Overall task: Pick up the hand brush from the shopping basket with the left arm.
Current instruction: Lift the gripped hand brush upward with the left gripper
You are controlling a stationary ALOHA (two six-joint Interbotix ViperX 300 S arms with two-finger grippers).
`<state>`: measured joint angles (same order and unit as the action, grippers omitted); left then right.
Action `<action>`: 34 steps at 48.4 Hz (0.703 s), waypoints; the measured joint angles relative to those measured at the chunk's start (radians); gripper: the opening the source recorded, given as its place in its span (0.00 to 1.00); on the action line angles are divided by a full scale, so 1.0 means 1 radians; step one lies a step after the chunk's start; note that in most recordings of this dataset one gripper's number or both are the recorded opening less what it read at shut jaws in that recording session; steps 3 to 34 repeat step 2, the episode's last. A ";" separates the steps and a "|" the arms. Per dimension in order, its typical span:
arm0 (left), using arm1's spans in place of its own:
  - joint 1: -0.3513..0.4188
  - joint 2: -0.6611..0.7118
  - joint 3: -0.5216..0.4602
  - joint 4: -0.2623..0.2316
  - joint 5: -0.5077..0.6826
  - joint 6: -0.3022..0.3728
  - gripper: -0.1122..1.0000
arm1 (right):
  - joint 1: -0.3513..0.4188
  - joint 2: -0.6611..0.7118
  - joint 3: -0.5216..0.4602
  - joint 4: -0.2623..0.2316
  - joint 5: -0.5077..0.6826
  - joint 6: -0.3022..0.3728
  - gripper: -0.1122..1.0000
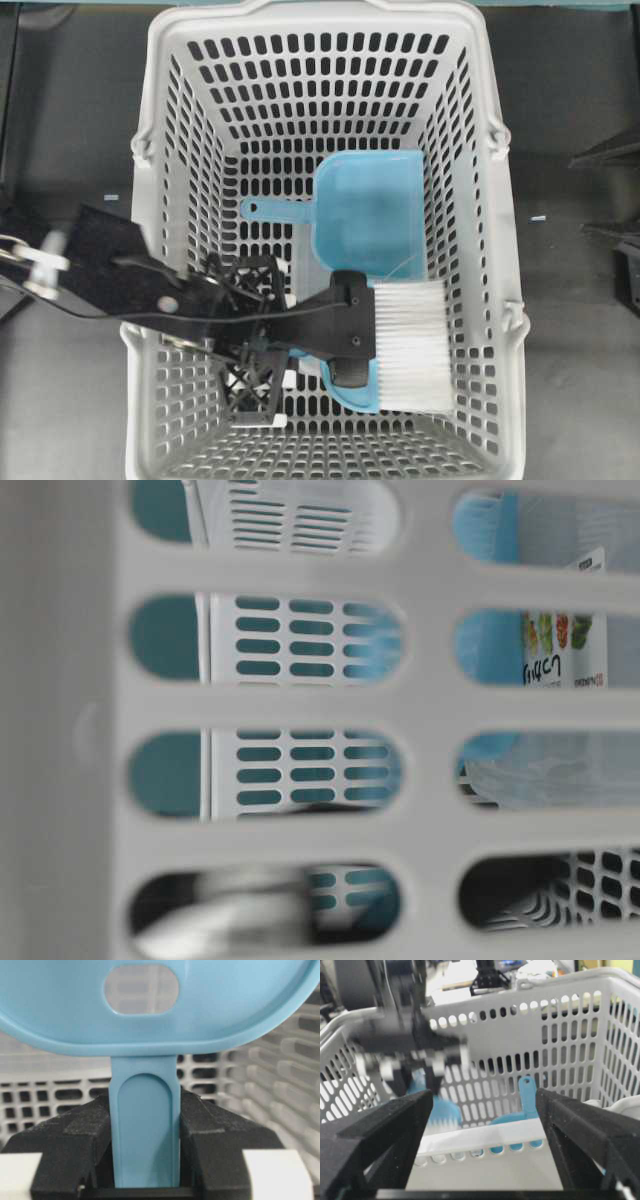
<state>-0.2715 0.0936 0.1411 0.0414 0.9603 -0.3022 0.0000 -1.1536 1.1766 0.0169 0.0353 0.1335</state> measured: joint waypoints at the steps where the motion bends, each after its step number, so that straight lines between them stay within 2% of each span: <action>1: 0.000 -0.009 -0.014 0.000 0.020 0.000 0.32 | 0.000 0.000 0.000 0.000 0.000 0.000 0.81; 34: 0.000 -0.021 -0.028 0.000 0.038 0.000 0.32 | 0.000 0.000 0.000 -0.002 0.000 -0.002 0.81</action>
